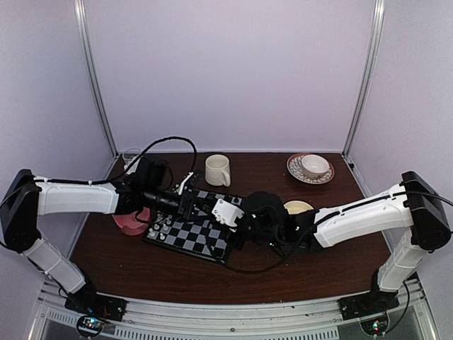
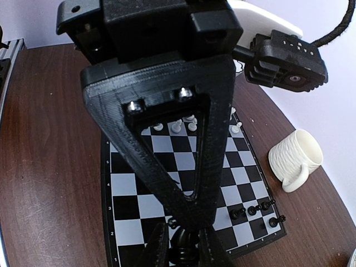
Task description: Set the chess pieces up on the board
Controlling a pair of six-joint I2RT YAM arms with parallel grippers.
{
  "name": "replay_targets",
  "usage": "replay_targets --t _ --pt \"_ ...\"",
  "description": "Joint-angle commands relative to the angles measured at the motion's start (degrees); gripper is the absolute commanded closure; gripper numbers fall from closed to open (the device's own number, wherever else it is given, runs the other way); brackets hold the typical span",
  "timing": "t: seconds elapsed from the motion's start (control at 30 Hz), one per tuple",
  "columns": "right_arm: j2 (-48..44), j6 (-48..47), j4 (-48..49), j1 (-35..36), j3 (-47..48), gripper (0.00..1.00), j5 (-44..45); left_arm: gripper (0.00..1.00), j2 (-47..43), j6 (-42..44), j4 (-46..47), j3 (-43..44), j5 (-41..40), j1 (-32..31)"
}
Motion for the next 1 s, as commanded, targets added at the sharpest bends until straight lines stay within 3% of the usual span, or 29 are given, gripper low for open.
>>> replay_targets --t 0.0,0.1,0.17,0.23,0.4,0.5,0.73,0.97 --pt "0.8 0.0 2.2 0.4 1.1 0.99 1.1 0.95 0.9 0.8 1.1 2.0 1.7 0.0" --pt "0.9 0.0 2.5 0.4 1.0 0.99 1.2 1.0 1.2 1.0 1.1 2.1 1.8 0.0" --pt "1.0 0.1 2.5 0.4 1.0 0.92 1.4 1.0 1.1 1.6 0.6 2.2 1.6 0.0" --pt "0.9 0.2 2.4 0.4 0.9 0.82 1.6 1.0 0.5 2.9 -1.1 2.5 0.3 0.0" --pt "-0.7 1.1 2.9 0.4 -0.4 0.41 1.5 1.0 -1.3 8.6 -9.3 4.4 -6.8 0.0" --pt "-3.2 2.5 2.9 0.3 -1.9 0.24 0.4 1.0 -2.7 12.6 -14.0 5.2 -13.2 0.0" --pt "-11.8 5.0 -1.5 -1.4 -6.2 0.18 0.8 1.0 -2.3 17.4 -18.6 6.6 -22.2 -0.1" --pt "-18.9 15.8 -0.9 -9.2 -11.9 0.18 4.4 1.0 1.9 22.6 -24.6 12.9 -31.9 -3.0"
